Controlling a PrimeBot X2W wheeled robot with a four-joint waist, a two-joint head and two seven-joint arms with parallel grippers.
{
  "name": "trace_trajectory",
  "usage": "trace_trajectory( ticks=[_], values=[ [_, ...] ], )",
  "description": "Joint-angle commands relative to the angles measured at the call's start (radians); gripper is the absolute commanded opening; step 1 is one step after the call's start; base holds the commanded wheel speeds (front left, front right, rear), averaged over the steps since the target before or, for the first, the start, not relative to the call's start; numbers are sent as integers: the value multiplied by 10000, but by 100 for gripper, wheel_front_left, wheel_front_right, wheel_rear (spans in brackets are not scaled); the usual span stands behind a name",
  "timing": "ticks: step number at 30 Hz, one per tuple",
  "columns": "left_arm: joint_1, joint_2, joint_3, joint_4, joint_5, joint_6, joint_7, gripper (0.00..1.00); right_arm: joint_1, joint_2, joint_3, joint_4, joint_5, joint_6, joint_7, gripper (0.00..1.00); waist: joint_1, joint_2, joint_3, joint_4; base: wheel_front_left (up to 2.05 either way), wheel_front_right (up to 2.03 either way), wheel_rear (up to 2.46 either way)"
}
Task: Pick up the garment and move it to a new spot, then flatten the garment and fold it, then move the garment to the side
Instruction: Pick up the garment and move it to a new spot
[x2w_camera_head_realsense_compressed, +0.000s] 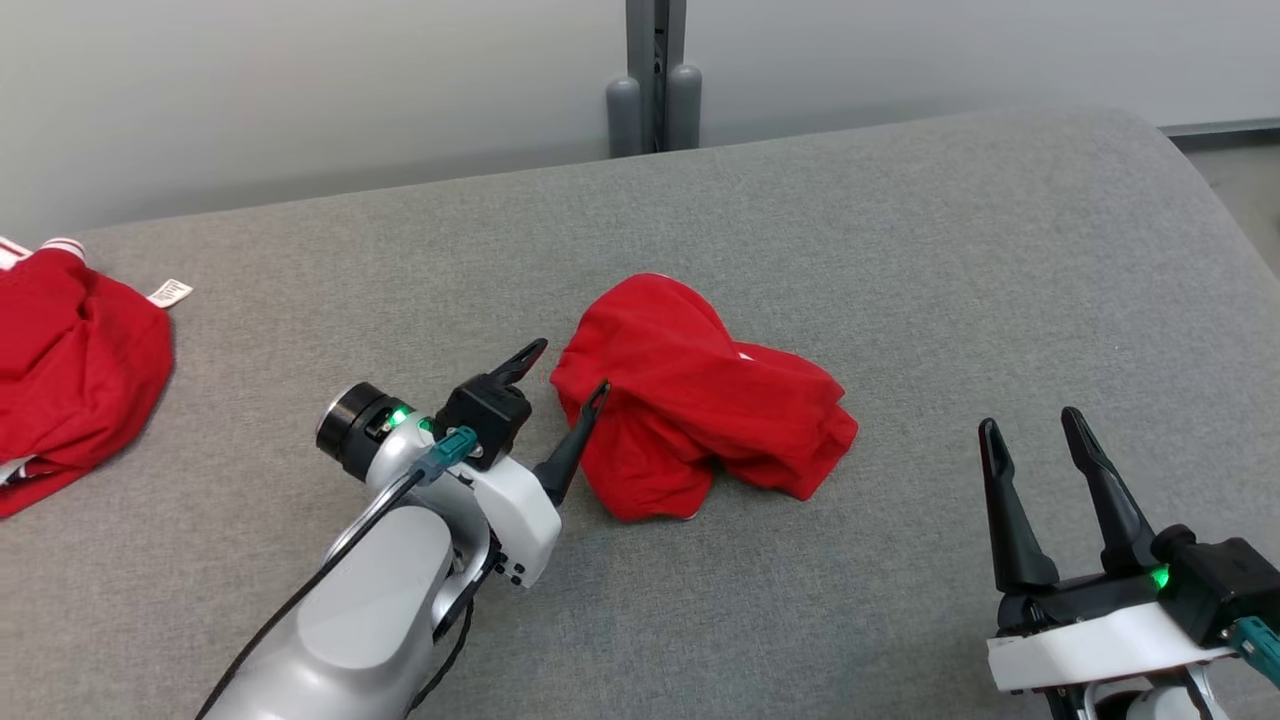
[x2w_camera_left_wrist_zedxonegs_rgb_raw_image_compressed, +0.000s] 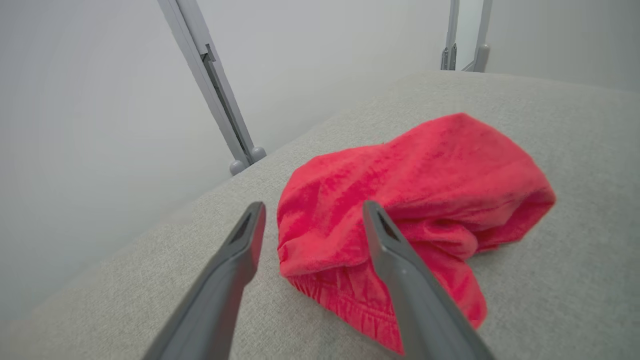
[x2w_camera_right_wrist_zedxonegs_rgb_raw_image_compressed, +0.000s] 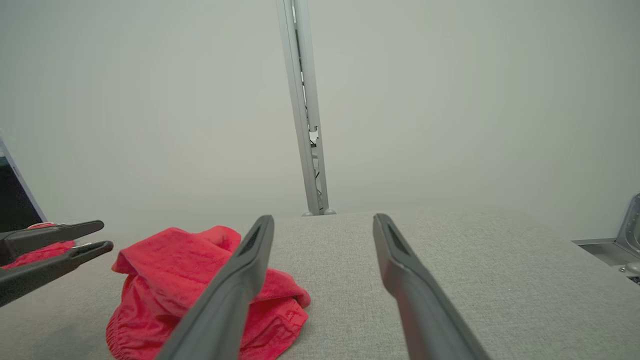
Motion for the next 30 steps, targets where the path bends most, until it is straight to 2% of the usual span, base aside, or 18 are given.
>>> trace_trajectory(
  ticks=[1, 9, 14, 21, 30],
  values=[
    [263, 17, 233, -191, -121, 38, -5, 100, 111, -57, -62, 7, -89, 23, -53, 100, 0, -1, -170, 178, 0, 0, 0],
    [2150, 68, 2323, -2071, -577, 478, -4, 100, 219, -57, -297, -18, -273, 23, -53, 100, 0, -1, -587, 688, 0, 0, 0],
    [3160, 77, 3155, -2926, -415, 670, -4, 100, 293, -57, -432, 4, -297, 23, -53, 100, 0, -1, -701, 837, 0, 0, 0],
    [4851, -241, 4578, -4409, -64, 1126, -5, 100, 417, -57, -635, 48, -354, 23, -53, 100, 0, -1, -911, 1060, 0, 0, 0],
    [6326, -675, 5395, -5378, 426, 1291, -4, 100, 764, -57, -811, 191, -282, 23, -53, 100, 0, -1, -1192, 1282, 0, 0, 0]
  ],
)
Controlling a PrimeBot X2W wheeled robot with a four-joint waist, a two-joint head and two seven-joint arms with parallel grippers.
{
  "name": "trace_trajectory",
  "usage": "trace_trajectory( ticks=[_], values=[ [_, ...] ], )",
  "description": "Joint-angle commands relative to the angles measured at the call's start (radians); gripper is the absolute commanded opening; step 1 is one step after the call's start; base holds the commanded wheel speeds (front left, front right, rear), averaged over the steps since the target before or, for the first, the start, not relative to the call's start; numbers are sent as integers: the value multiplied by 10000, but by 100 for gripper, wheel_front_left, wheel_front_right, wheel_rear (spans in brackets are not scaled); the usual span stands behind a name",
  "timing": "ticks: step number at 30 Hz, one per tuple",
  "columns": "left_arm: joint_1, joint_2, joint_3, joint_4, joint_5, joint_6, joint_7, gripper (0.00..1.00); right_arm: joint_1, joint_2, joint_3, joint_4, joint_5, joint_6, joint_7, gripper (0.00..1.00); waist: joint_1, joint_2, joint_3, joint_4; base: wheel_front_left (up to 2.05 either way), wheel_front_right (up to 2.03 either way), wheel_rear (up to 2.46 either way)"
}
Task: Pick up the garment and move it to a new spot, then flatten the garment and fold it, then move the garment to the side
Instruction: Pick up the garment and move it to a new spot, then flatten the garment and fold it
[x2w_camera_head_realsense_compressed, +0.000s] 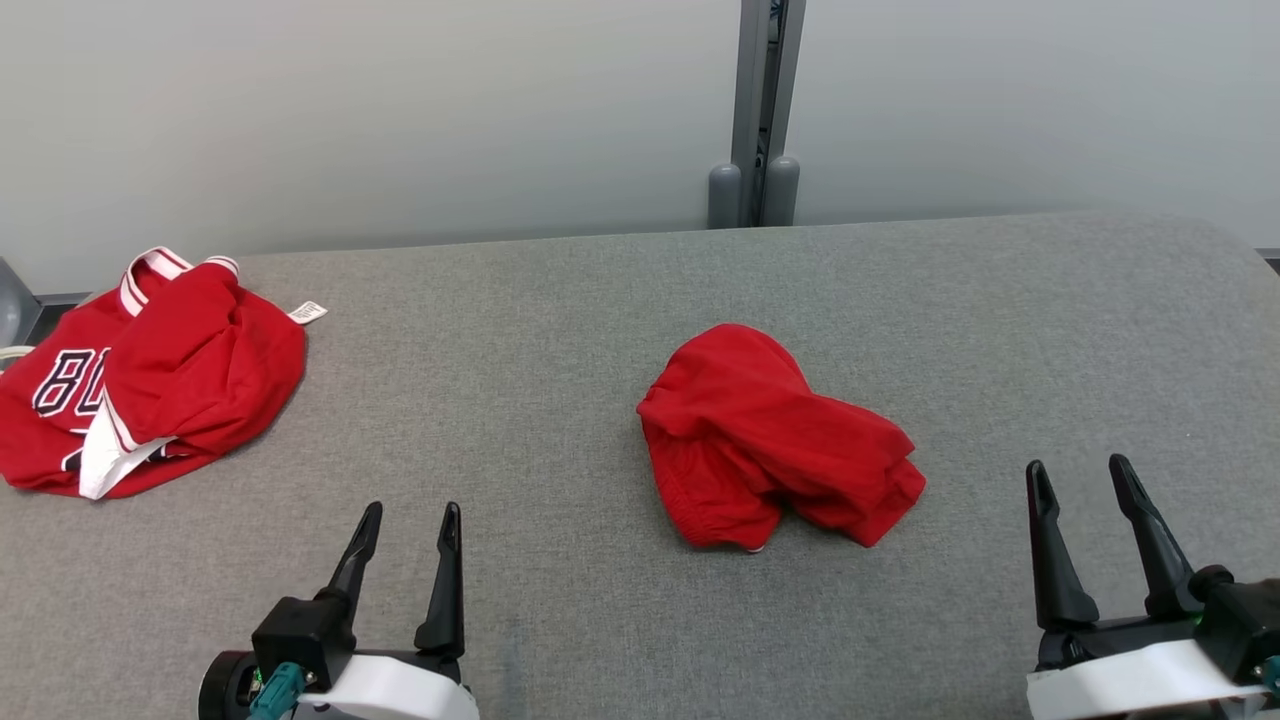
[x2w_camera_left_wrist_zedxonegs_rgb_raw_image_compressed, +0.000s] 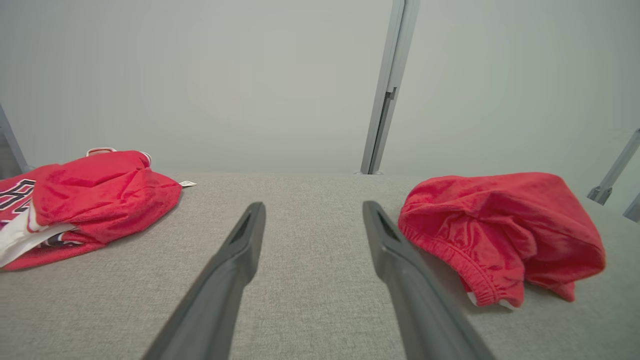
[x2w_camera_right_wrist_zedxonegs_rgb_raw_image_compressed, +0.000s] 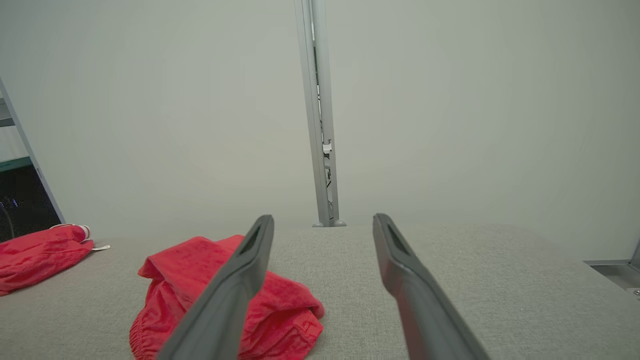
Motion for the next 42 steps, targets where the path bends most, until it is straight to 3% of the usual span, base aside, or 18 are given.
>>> trace_trajectory(
  ticks=[1, 12, 42],
  values=[
    [115, -6, 120, -83, 145, 80, -2, 100, 113, -59, 23, 64, 57, 23, -53, 100, 0, 0, -17, 17, 0, 0, 0],
    [338, -114, 610, -140, 388, 36, -2, 100, 160, -59, 268, 300, 194, 22, -53, 100, 0, 0, 3, -43, 0, 0, 0],
    [136, -125, 372, -58, 271, -74, -2, 100, -62, -60, 287, 375, 247, 23, -53, 100, 0, 0, 216, 46, 0, 0, 0]
  ],
)
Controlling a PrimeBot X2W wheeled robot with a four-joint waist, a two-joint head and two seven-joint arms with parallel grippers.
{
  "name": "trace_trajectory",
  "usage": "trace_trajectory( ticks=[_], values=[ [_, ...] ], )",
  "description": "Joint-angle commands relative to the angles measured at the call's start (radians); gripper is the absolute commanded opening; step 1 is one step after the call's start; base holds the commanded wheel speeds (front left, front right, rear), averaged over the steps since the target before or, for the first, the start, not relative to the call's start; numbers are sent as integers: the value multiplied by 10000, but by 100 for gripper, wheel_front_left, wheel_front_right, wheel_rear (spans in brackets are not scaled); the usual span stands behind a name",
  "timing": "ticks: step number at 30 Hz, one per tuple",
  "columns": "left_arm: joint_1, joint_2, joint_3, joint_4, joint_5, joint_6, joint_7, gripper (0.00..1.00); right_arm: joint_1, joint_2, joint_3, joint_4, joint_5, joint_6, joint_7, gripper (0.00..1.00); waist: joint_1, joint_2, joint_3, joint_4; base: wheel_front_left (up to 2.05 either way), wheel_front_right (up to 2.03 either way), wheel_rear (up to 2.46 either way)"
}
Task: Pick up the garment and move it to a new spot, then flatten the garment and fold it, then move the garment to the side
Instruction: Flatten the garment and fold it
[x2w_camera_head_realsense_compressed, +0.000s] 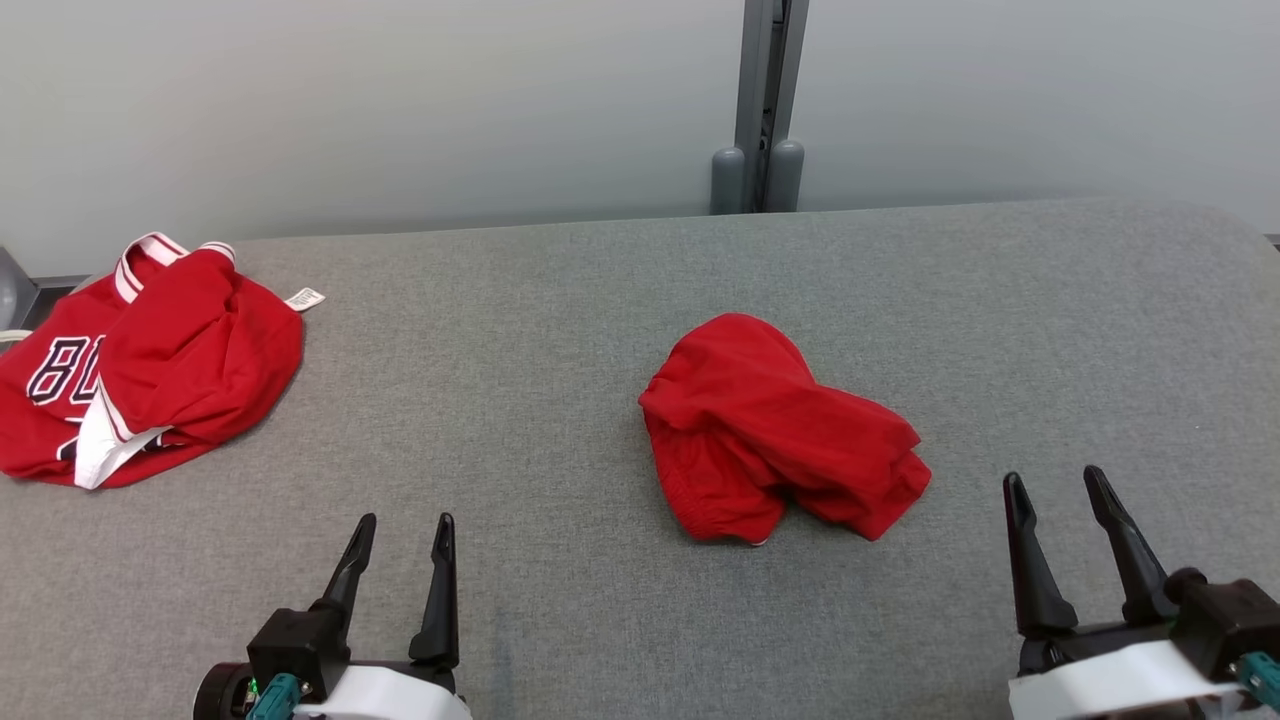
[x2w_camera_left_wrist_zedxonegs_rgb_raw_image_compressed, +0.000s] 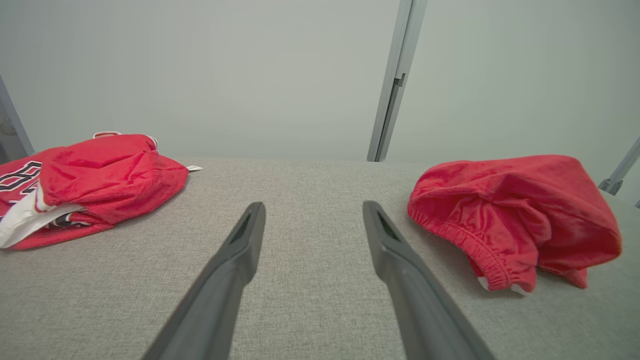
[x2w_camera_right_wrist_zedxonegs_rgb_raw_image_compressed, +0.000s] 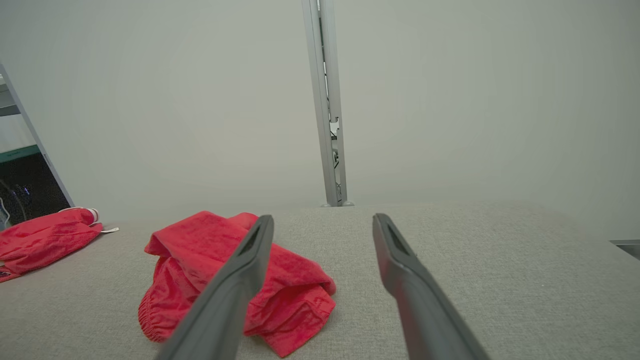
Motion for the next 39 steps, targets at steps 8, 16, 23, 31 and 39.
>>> trace_trajectory(
  ticks=[8, 16, 23, 31, 39],
  values=[
    [-323, 32, -176, -5, -83, 11, -2, 100, -1406, -58, 58, 599, -236, 23, -53, 100, 0, 0, 206, 350, 0, 0, 0],
    [-609, 33, -372, -113, -136, 5, -2, 100, -3943, -855, 681, 3015, 170, 23, 2022, 100, 0, 0, 713, 932, 0, 0, 0],
    [-885, 34, -633, -32, -196, 36, -4, 100, -6081, -1819, 2179, 5092, 2123, 22, 3951, 100, 0, 0, 1288, 1819, 0, 0, 0],
    [-989, 33, -674, 9, -178, 28, -2, 100, -6589, -2288, 3596, 5917, 4214, 22, 5427, 100, 0, 0, 1497, 2306, 0, 0, 0],
    [-943, 33, -673, 9, -107, 35, -2, 100, -6746, -2713, 4792, 5956, 5416, 22, 5097, 11, 0, 0, 1525, 2432, 0, 0, 0]
  ],
)
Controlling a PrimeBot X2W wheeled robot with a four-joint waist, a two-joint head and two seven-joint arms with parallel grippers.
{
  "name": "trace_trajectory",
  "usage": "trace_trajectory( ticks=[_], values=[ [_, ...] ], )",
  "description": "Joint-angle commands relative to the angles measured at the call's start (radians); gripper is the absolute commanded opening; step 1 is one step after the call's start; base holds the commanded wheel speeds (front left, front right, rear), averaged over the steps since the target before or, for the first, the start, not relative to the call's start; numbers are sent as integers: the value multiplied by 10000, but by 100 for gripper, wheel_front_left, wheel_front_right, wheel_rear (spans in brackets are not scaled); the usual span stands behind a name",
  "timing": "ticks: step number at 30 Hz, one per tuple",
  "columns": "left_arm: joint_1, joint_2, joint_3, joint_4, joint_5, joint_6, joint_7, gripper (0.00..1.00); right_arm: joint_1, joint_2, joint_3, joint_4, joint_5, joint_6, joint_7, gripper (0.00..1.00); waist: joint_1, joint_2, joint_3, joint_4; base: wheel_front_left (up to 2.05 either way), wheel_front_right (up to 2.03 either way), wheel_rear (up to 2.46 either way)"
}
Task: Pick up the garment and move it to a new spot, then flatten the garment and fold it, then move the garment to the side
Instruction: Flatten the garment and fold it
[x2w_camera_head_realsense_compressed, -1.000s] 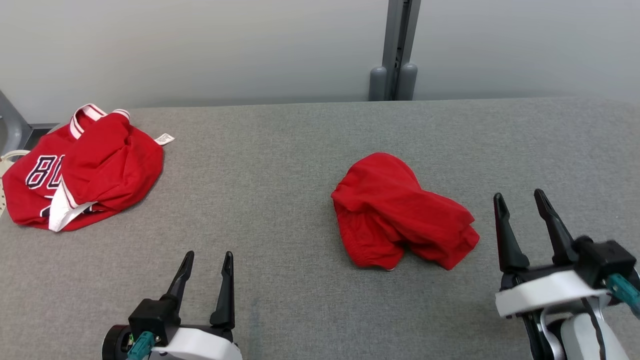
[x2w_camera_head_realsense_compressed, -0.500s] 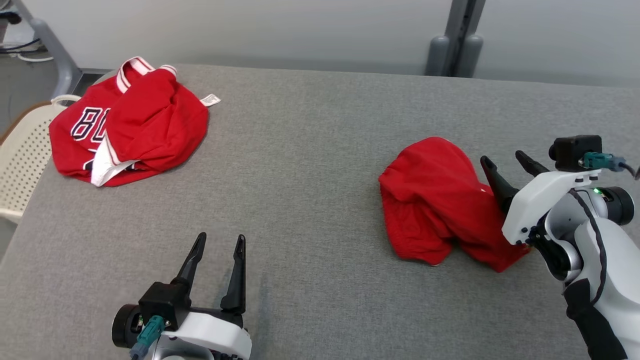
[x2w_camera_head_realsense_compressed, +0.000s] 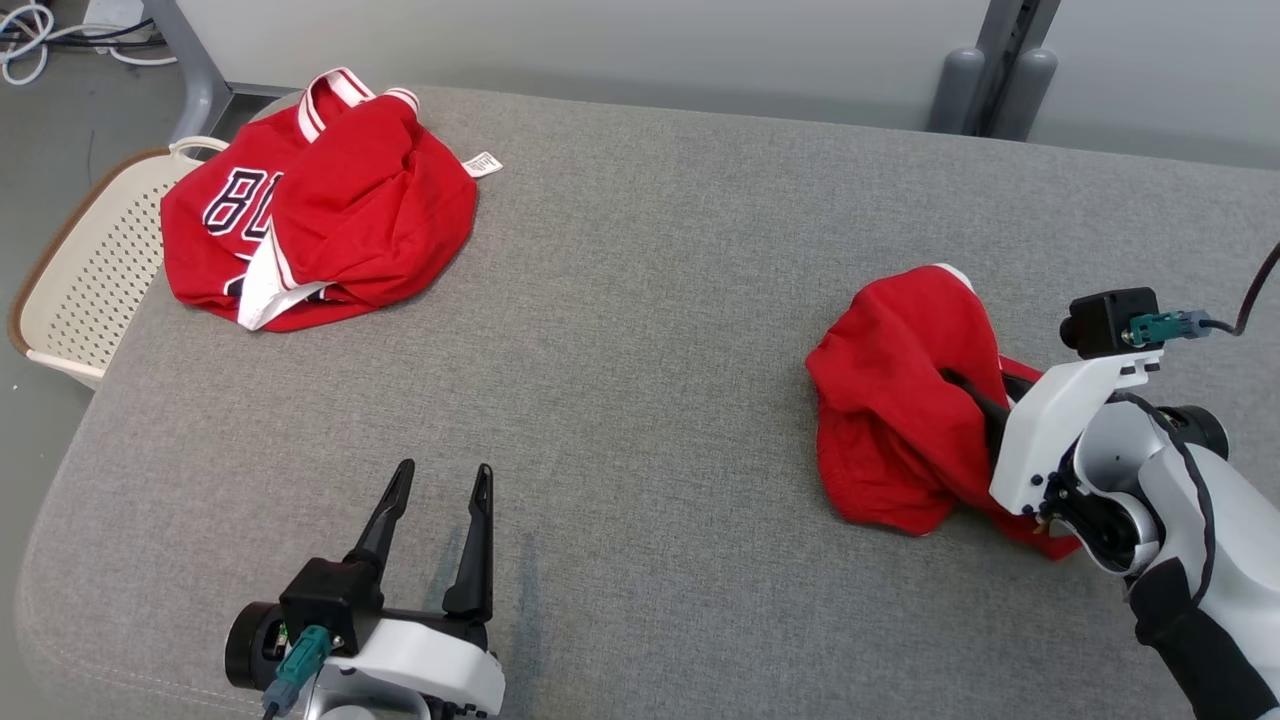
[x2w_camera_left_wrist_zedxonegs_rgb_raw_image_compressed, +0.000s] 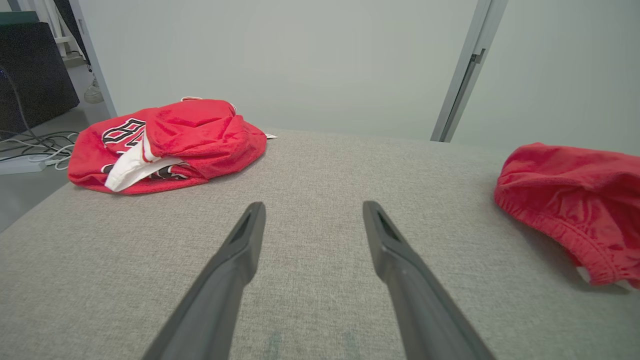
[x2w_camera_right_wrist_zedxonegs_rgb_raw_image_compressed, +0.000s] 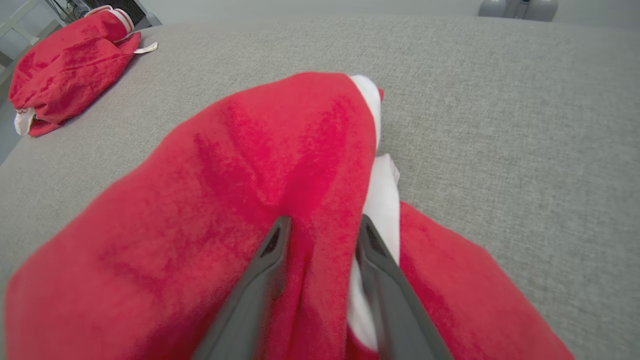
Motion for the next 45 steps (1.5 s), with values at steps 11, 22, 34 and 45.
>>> trace_trajectory(
  ticks=[11, 22, 34, 45],
  values=[
    [6, 34, -79, 119, 149, -14, -2, 100, -1379, -366, 575, 853, -361, 20, -2848, 0, 0, 0, -282, -152, 0, 0, 0],
    [191, 36, -42, 172, 192, -49, -2, 100, -2996, -88, 419, 903, -785, 20, -4952, 0, 0, 0, -620, -407, 0, 0, 0],
    [295, 36, -41, 145, 103, 19, -2, 100, -1360, 368, 1878, -165, -261, 20, -5121, 0, 0, 0, -770, -655, 0, 0, 0],
    [392, 34, 135, 73, 215, -33, -2, 100, 2186, 579, 2870, -486, -249, 20, -5249, 0, 0, 0, -775, -1202, 0, 0, 0]
  ],
)
